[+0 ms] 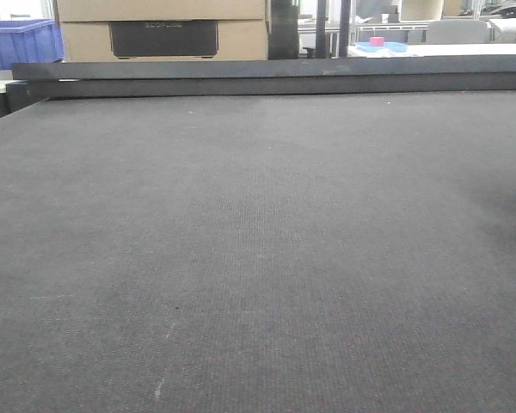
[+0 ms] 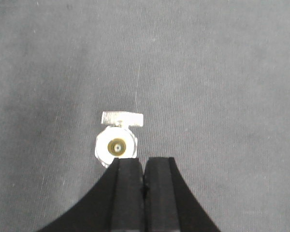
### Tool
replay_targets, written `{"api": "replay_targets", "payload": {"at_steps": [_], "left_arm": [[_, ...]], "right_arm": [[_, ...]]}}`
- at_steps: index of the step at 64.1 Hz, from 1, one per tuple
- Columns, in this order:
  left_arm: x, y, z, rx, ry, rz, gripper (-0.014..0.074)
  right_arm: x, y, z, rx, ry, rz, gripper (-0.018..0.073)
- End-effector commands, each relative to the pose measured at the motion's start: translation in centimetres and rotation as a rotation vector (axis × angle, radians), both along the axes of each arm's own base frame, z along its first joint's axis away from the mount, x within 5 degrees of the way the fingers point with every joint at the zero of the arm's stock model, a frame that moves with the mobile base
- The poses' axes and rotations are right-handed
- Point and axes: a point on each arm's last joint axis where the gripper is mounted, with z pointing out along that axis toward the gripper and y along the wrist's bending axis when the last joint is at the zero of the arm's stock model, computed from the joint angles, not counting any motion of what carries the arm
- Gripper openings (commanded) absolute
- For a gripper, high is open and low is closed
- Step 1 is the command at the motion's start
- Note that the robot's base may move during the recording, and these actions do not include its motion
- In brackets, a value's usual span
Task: Place valve from conveyor to right shelf box
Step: 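Open both grippers and lower them around the valve bodies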
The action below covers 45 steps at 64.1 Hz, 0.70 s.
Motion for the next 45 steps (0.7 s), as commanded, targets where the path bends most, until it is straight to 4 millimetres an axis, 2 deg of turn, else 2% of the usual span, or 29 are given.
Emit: {"api": "replay_targets", "payload": {"at_steps": [1,15,26,38,45], "left_arm": [[0.0,-0.1,0.1,-0.013,-0.002,0.006,-0.0111],[-0.1,-0.1,0.0,-0.012,0.011,0.007,-0.0111],[-0.1,-0.1,0.0,-0.012,0.011,0.007,-0.0111],[-0.1,-0.1,0.0,-0.012,0.009,0.007,-0.0111],[-0.1,-0.1,0.0,-0.012,0.009,0.007,-0.0111]], "right_arm": [[0.4,0.1,-1.2,0.004,0.023,-0.004,0.055],[0.7,0.0,-2.1,0.011,0.045,-0.013,0.055],[0.7,-2.1,-2.1,0.039,0.048,-0.103,0.055],[0.6,-2.1,-2.1,0.043,0.064,-0.075,0.055],[0.6,-1.4,-2.1,0.042,0.064,-0.052,0.055]]}}
